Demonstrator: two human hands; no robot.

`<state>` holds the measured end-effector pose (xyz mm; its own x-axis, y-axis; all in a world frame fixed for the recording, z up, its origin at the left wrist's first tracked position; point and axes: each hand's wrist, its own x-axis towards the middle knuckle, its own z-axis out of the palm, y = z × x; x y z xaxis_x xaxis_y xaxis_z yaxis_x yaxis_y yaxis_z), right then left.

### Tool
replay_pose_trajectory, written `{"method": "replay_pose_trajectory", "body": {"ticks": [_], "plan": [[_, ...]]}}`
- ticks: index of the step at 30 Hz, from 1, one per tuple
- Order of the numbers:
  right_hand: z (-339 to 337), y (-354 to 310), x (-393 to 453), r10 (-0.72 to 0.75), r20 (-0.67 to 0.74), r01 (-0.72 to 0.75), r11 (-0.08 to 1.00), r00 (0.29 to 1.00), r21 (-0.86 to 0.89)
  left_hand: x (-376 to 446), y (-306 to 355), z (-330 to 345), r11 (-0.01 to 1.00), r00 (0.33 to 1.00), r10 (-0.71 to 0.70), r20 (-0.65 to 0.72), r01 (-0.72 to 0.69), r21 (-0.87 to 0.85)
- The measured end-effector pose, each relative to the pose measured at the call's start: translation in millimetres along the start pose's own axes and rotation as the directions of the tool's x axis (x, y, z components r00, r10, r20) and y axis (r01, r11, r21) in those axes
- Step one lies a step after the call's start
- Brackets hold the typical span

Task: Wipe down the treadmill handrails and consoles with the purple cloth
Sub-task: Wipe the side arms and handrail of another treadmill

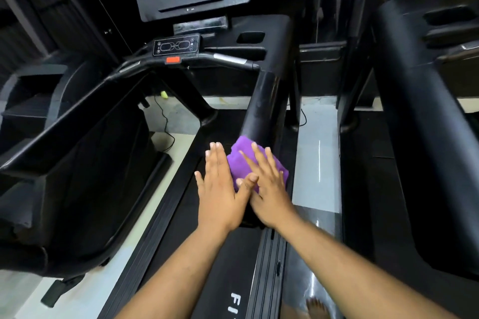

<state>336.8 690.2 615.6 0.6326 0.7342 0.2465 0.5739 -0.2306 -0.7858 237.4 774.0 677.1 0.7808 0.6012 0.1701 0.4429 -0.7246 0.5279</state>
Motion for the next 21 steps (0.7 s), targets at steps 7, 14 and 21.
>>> {"method": "replay_pose_trajectory", "body": {"ticks": [7,14,21], "plan": [[-31.9,3.3,93.9,0.135,-0.061,-0.138,0.989,0.989,-0.05,15.6,6.1,-6.0,0.973,0.986,-0.043,0.162,0.005,0.231],[-3.2,25.8,41.0,0.007,-0.12,0.011,0.988,0.993,0.153,51.7,12.5,-6.7,0.995,0.97,-0.04,0.24,0.017,0.095],[-9.2,75.9,95.5,0.398,-0.199,-0.191,0.748,0.896,0.636,64.8,16.1,-2.7,0.973,0.956,-0.021,0.294,-0.048,0.226]]}}
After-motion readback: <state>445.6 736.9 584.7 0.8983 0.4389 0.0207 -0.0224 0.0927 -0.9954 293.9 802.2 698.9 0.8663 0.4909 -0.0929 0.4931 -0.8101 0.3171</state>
